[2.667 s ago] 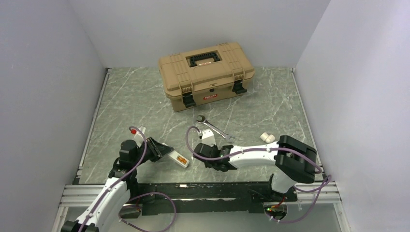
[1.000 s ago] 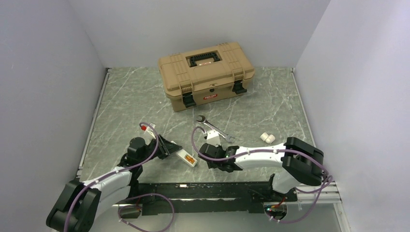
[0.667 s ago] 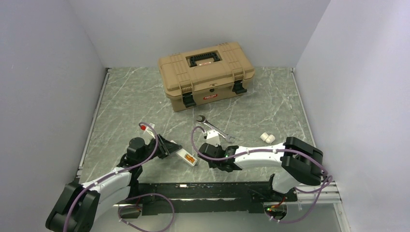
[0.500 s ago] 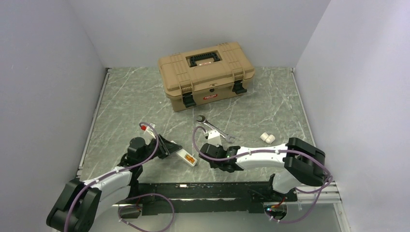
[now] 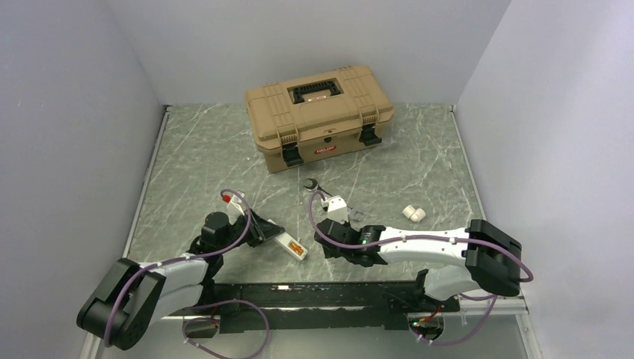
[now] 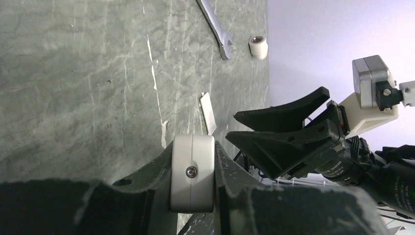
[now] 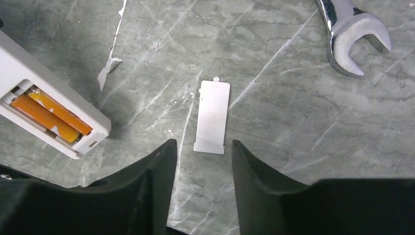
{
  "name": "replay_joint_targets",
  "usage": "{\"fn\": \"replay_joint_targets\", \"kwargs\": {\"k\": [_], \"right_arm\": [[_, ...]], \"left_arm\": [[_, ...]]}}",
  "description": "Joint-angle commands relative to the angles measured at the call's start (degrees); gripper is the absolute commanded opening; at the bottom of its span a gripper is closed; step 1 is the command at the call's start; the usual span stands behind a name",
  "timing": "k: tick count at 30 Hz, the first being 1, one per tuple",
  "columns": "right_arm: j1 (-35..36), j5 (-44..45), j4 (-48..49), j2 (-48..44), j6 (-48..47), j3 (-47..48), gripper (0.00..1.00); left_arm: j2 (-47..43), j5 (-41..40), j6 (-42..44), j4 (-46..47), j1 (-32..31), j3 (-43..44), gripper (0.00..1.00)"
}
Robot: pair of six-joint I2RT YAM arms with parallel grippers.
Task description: Load the batteries into the remote control
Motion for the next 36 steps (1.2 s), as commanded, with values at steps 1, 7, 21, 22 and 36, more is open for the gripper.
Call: {"fn": "replay_joint_targets", "kwargs": {"k": [1, 7, 21, 22, 36], "right_arm": [[0.0, 1.1, 0.2, 0.8, 1.1, -0.3, 0.52], [-0.1, 0.8, 2.5, 5.4, 1.2, 0.8, 0.55], [-2.1, -1.6, 4.1, 10.2, -1.5, 1.7, 0.36], [-2.0, -1.7, 4.2, 10.5, -1.6, 1.8, 0.35], [-2.0, 0.2, 1.6, 5.9, -2.1, 2.5, 0.24]], "left_arm": [[0.2, 0.5, -0.5, 5.5, -0.3, -1.8, 0.00], [-1.9, 0.0, 0.1, 2.7, -0.4, -1.6, 0.00], [-3.8, -0.6, 0.5, 0.6, -0.4, -1.9, 0.00], [-3.6, -0.5, 0.5, 0.9, -0.4, -2.0, 0.00], [-2.9, -0.5, 0.4, 1.5, -0.4, -1.8, 0.00]]}}
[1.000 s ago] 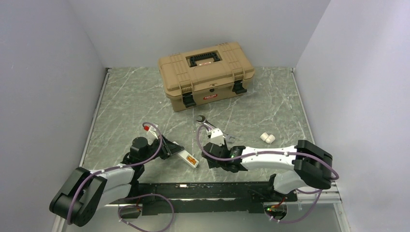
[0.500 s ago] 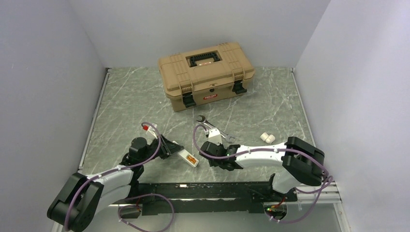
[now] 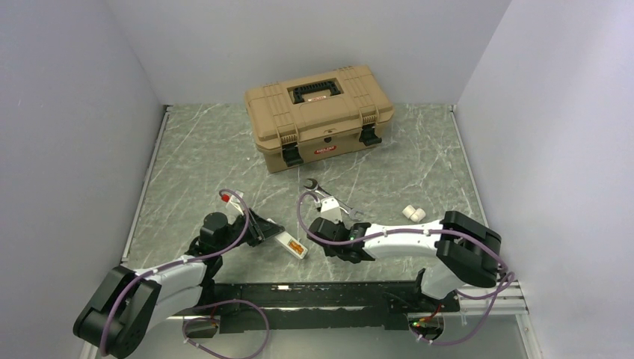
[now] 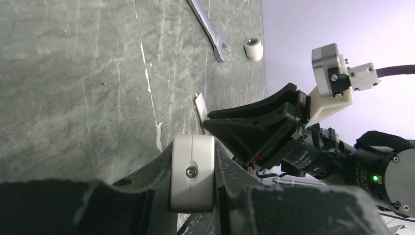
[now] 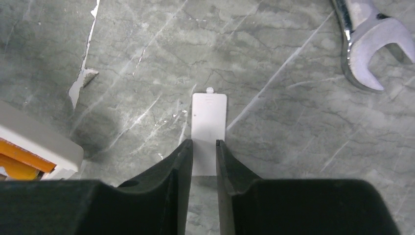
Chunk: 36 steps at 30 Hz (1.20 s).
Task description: Load the batteries into the remote control
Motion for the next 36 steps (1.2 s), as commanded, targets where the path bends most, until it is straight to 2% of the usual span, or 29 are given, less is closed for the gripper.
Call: {"fn": "replay_joint_targets", "kwargs": {"k": [1, 9, 13, 17, 25, 36], "right_arm": [[-0.3, 1.0, -2.7, -4.2, -0.5, 1.0, 0.24], [-0.3, 1.0, -4.3, -8.0, -1.2, 1.4, 0.25], [-0.2, 1.4, -3.5, -6.8, -0.9, 1.1, 0.41], [-1.2, 0.8, -2.1, -3.9, -1.6, 2.1, 0.49], [-3.2, -2.8, -0.9, 1.4, -2.9, 3.9, 0.45], [-3.2, -8.0, -5.7, 1.8, -1.9, 4.4, 0.40]], "left_arm": [[0.7, 0.1, 0.3, 3.5, -0.2, -1.7, 0.00], [4.0, 0.9, -0.6, 7.4, -0.2, -1.8, 0.00], [4.6, 1.2, -0.9, 8.6, -0.2, -2.1, 0.00], [3.3, 0.9, -0.6, 7.0, -0.2, -2.0, 0.00], [0.5, 0.1, 0.5, 2.9, -0.3, -1.4, 0.00], [1.6, 0.4, 0.1, 4.6, -0.2, -2.0, 0.00]]}}
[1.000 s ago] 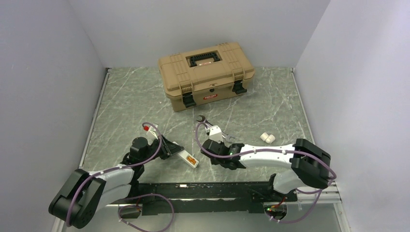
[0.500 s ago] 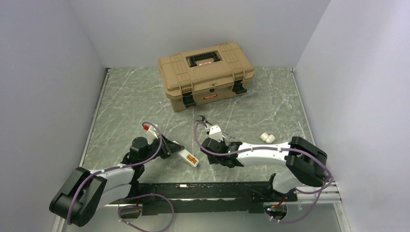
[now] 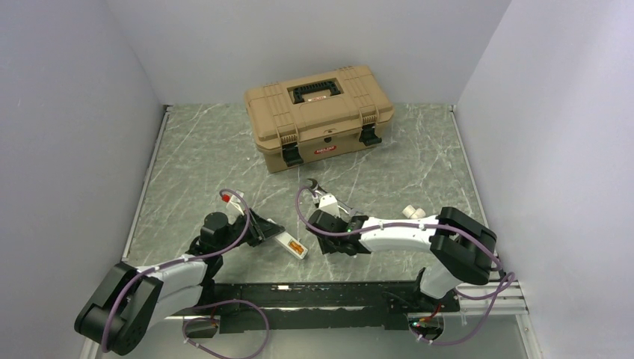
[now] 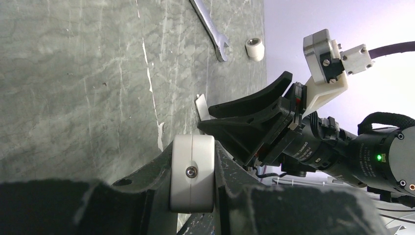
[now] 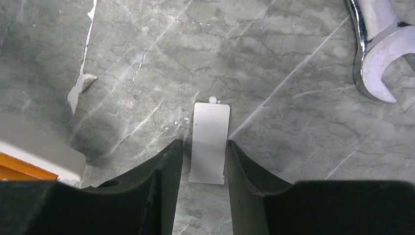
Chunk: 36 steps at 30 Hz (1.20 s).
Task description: Load the batteries into the remote control
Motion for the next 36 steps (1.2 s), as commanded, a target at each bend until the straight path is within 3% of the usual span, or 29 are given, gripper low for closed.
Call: {"fn": "replay_joint_targets", "kwargs": {"k": [1, 12, 25, 28, 33, 36], "right_arm": [[-0.1, -3.3, -3.6, 0.4, 0.3, 1.8, 0.39], [0.0, -1.0, -7.8, 3.1, 1.2, 3.6, 0.27], [0.7, 0.3, -6.2, -8.6, -0.6, 1.0, 0.27], [0.7, -0.4, -6.3, -9.4, -1.0, 0.6, 0.29], [0.8, -0.6, -6.6, -8.7, 0.9, 0.3, 0.47], [0.8, -2.9, -4.9, -8.2, 1.4, -0.9, 0.50]], "left_arm": [[0.5, 0.5, 0.2, 3.8, -0.3, -2.0, 0.00], [-1.2, -0.1, 0.7, 1.6, -0.3, -1.7, 0.00], [2.8, 1.0, -0.3, 6.2, -0.3, -2.1, 0.00], [2.9, 1.1, -0.4, 6.5, -0.3, -2.1, 0.00], [1.6, 0.9, -0.2, 5.2, -0.3, -2.1, 0.00], [0.4, 0.6, 0.2, 3.6, -0.3, -2.0, 0.00]]}}
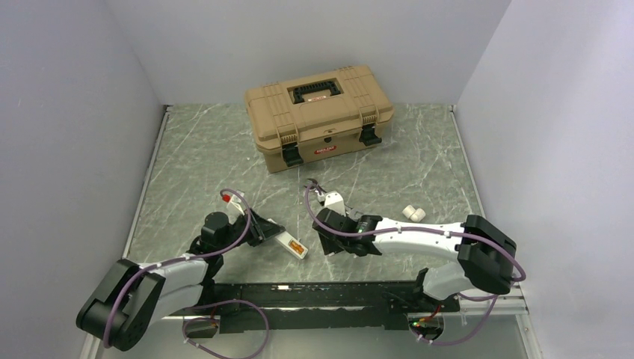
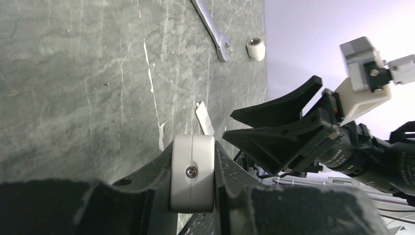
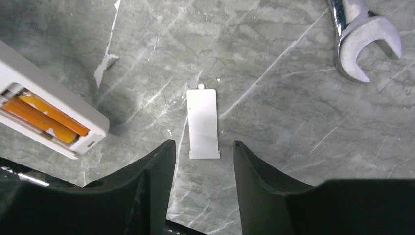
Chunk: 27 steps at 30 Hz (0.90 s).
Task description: Load the batteries into the remote control
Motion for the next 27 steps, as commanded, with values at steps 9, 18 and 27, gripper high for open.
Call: {"fn": "replay_joint_targets", "kwargs": {"k": [9, 18, 27], "right_arm": [[0.5, -4.1, 3.2, 4.4, 0.3, -2.6, 0.51], [1.4, -3.7, 2.7, 6.9, 0.4, -2.3, 0.37], [3.5, -3.8, 2.2, 4.8, 0.9, -1.9, 0.29]], "left_arm": [[-3.0, 0.2, 0.6, 0.4, -0.2, -2.0, 0.00], [-1.6, 0.5, 0.5, 1.8, -0.2, -2.1, 0.00], [-1.7, 0.4, 0.4, 1.8, -0.2, -2.3, 0.00]]}}
